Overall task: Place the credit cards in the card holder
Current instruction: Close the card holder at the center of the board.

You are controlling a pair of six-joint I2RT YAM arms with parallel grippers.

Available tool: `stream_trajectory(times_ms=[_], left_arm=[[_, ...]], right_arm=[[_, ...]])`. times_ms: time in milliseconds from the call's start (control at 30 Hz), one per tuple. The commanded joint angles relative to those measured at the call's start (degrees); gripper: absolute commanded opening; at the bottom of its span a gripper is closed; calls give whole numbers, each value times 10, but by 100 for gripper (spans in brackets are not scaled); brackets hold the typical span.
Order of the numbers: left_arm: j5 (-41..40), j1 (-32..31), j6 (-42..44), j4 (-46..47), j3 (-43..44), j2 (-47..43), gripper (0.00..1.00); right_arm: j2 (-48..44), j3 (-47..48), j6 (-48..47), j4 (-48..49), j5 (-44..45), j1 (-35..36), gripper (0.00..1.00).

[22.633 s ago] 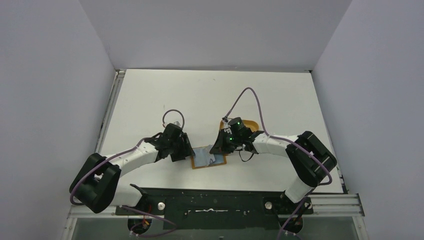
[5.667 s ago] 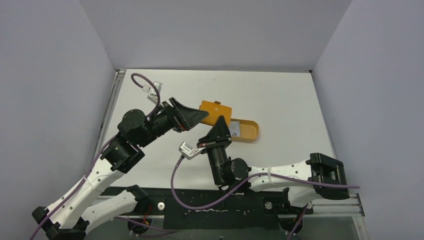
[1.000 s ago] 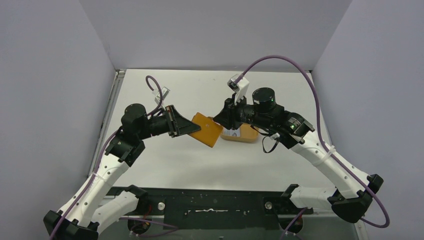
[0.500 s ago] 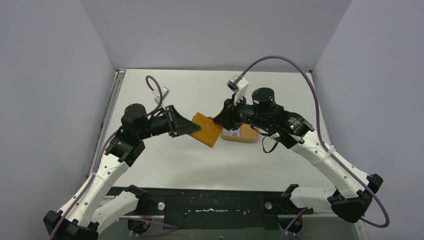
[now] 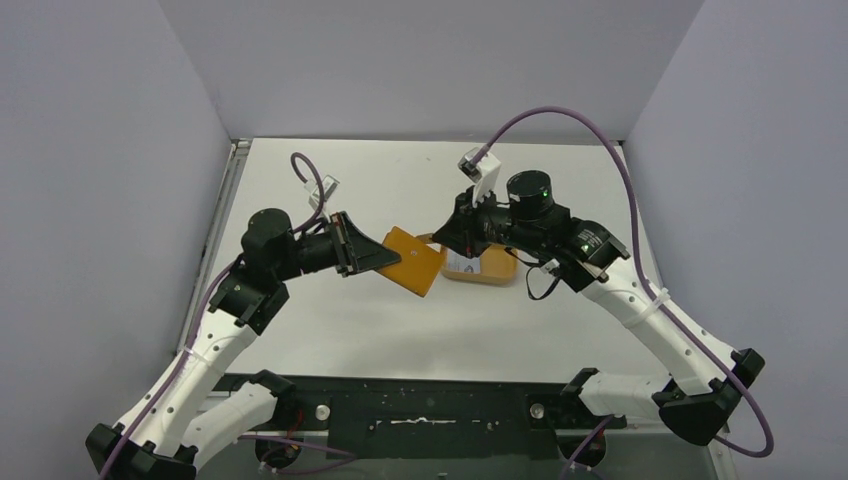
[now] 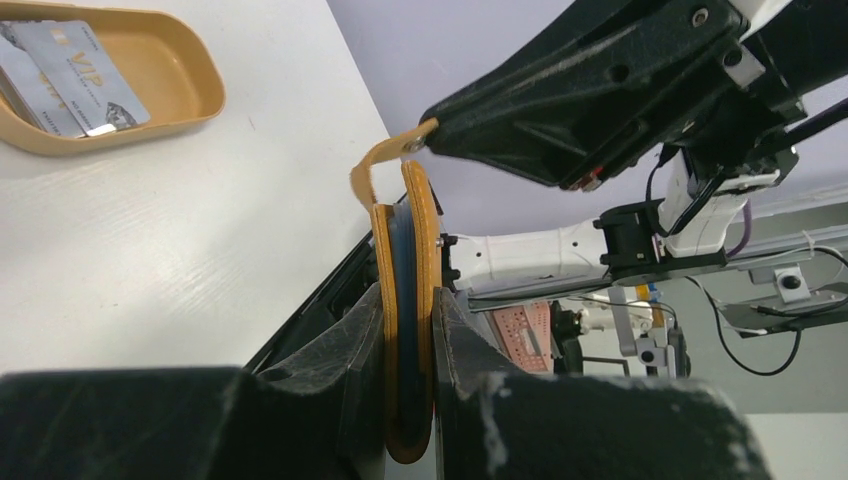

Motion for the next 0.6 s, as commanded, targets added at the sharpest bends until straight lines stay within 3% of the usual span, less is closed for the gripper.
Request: stream_trajectory(times_ms=[0, 567], left_arm=[[-2, -2, 29, -6, 17, -13, 0], [-39, -16, 162, -169, 118, 48, 0]], right_arm=[[-27, 39, -8, -25, -23, -38, 0], [-31, 81, 0, -55, -113, -40, 0]])
